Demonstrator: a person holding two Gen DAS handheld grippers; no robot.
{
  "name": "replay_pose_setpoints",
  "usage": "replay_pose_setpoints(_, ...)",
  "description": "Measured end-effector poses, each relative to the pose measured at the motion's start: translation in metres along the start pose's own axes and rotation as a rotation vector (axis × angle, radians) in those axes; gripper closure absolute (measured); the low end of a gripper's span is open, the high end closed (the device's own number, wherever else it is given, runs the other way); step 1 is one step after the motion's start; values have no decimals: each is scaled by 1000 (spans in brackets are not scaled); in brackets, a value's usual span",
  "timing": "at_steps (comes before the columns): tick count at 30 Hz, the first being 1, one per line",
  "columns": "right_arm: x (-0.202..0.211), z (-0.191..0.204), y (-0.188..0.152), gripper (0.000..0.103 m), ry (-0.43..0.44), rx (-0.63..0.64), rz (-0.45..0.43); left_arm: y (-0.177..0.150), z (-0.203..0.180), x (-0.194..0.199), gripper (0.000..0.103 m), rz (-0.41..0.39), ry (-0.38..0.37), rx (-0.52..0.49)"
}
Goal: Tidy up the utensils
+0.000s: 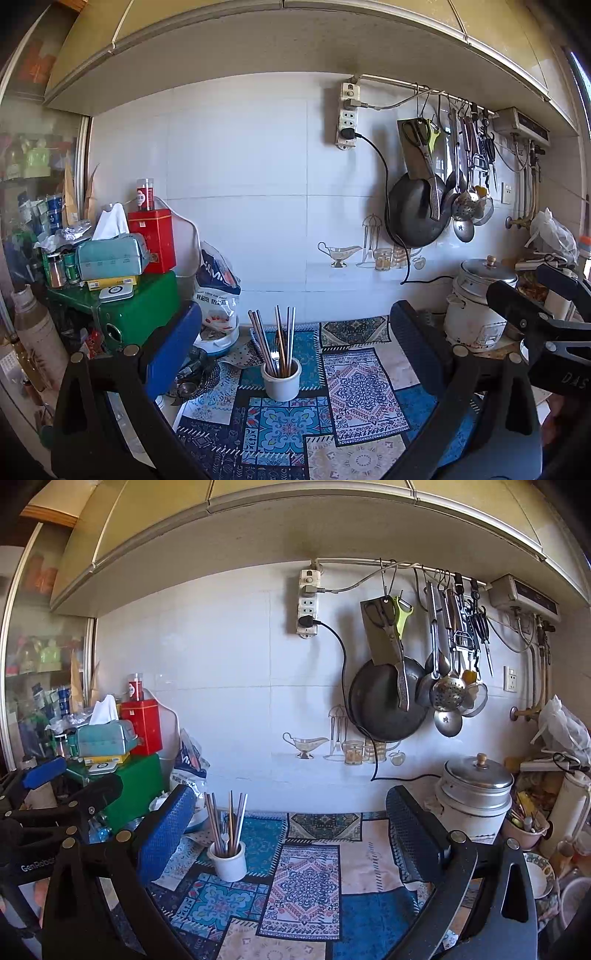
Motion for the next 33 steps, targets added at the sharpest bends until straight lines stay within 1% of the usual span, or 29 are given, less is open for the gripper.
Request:
replay_pose_setpoints(12, -8, 4, -1, 0, 7, 6, 16, -1, 14, -8, 1, 17, 21, 34)
replay_pose_setpoints(33, -13, -2, -1, 0, 39, -10, 29, 3, 7, -8, 1, 2, 17, 23)
Point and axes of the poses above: each gripper's, at about its wrist camera, not at the fingertips, and x roughly against the way its jaws point, z to its left, y to its top, the point moved 3 cm from there along -x, roughly the way its jaws point, and after that the axes turned 15 degrees about z, right-handed, at the moved point
